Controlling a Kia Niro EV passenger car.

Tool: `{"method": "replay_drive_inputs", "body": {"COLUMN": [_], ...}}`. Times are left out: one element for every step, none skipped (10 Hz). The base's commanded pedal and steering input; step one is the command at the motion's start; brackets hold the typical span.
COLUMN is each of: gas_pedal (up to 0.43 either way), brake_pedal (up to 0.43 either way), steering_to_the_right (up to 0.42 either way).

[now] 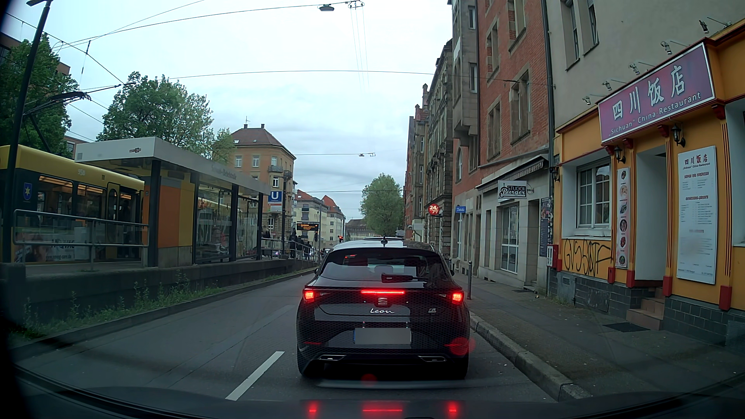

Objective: Follow the waypoints while adhering to traffic rules and regulations

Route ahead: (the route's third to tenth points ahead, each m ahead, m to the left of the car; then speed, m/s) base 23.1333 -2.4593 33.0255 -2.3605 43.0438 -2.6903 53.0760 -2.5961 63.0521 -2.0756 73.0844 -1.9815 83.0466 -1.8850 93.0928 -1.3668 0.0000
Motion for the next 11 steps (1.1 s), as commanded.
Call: {"method": "replay_drive_inputs", "body": {"gas_pedal": [0.000,0.000,0.000,0.000,0.000,0.000,0.000,0.000,0.000,0.000,0.000], "brake_pedal": [0.305,0.305,0.305,0.305,0.305,0.305,0.305,0.305,0.305,0.305,0.311], "steering_to_the_right": [-0.037,-0.037,-0.037,-0.037,-0.037,-0.037,-0.036,-0.036,-0.037,-0.037,-0.037]}}
